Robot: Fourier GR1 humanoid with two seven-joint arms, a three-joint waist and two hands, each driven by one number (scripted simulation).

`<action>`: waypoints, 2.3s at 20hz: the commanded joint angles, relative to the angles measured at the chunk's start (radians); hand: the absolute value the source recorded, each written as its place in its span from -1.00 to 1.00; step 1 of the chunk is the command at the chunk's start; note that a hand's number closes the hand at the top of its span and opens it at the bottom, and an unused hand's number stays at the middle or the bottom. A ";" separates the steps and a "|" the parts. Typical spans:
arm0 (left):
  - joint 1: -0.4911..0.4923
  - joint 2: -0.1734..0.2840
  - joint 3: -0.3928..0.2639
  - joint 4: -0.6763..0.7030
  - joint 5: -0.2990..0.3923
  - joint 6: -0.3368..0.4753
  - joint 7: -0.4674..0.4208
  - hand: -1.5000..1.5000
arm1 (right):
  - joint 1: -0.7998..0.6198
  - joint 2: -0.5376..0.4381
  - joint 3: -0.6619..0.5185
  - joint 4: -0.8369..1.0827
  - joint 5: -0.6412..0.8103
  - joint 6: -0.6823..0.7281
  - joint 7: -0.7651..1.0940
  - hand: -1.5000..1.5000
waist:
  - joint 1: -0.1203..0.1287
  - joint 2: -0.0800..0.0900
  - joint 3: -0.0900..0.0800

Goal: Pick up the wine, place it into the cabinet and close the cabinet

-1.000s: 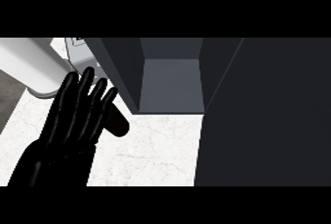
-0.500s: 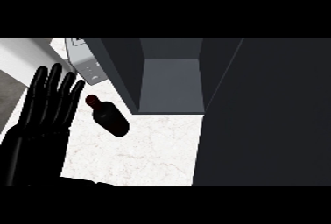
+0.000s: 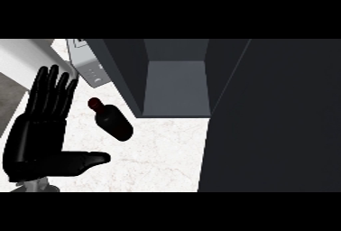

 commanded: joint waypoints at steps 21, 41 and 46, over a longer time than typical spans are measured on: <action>-0.113 0.037 0.166 0.824 -0.001 -0.287 -0.461 -1.00 | 0.023 0.019 -0.059 -0.086 -0.086 0.046 0.044 -1.00 | -0.005 0.001 0.000; -0.294 0.018 0.237 1.564 -0.069 -0.455 -0.949 -1.00 | 0.029 0.054 -0.030 -0.056 -0.055 0.064 -0.013 -1.00 | -0.015 0.005 -0.001; -0.334 -0.001 0.240 1.583 -0.048 -0.515 -0.926 -1.00 | -0.071 0.027 -0.074 -0.019 -0.080 0.061 0.056 -1.00 | -0.003 0.002 0.000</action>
